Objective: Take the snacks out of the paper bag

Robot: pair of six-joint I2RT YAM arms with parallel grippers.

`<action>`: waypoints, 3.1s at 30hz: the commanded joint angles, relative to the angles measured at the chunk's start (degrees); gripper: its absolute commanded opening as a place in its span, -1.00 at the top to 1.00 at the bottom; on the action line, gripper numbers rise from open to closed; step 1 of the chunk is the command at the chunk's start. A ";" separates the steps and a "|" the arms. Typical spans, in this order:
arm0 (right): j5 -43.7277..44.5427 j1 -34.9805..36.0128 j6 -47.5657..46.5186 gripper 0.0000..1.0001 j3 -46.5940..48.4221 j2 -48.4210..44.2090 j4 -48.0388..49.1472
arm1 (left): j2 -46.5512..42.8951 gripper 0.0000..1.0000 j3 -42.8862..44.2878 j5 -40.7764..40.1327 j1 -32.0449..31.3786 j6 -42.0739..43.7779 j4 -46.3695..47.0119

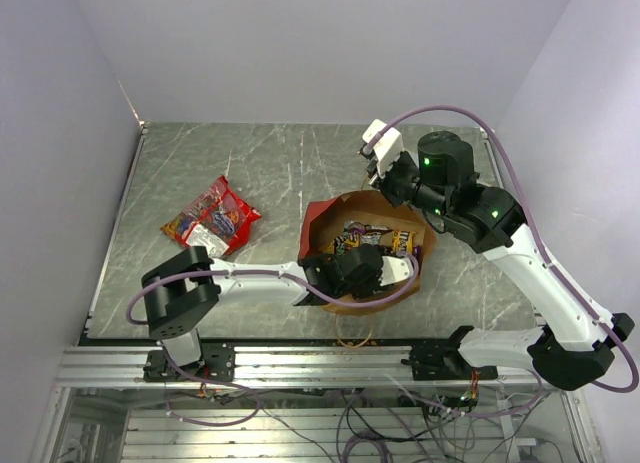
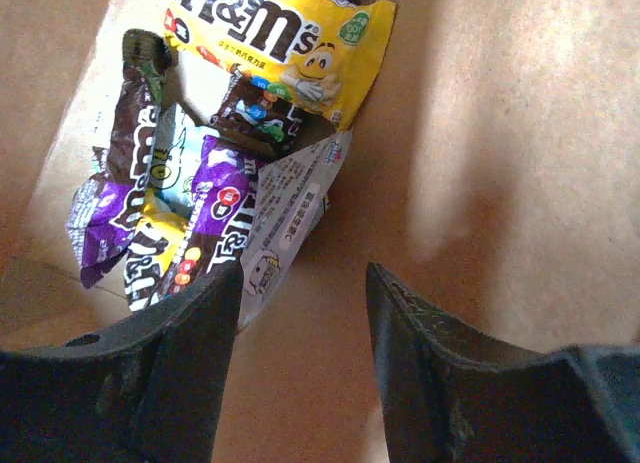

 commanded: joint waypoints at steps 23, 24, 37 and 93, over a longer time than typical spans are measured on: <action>5.65 0.35 -2.85 1.00 -0.33 -2.83 3.14 | -9.73 0.86 10.05 5.38 -0.47 -9.71 -12.43; 6.31 0.31 -2.96 1.00 -0.45 -2.81 3.40 | -11.24 0.86 10.16 5.67 -0.84 -10.92 -13.70; 19.71 0.37 -0.93 1.00 -5.46 -4.29 8.43 | -28.32 0.86 19.67 4.44 -2.01 -27.76 -26.28; 21.21 0.17 0.71 1.00 -6.13 -1.18 6.48 | -33.65 0.86 -34.29 24.66 58.65 -75.11 4.08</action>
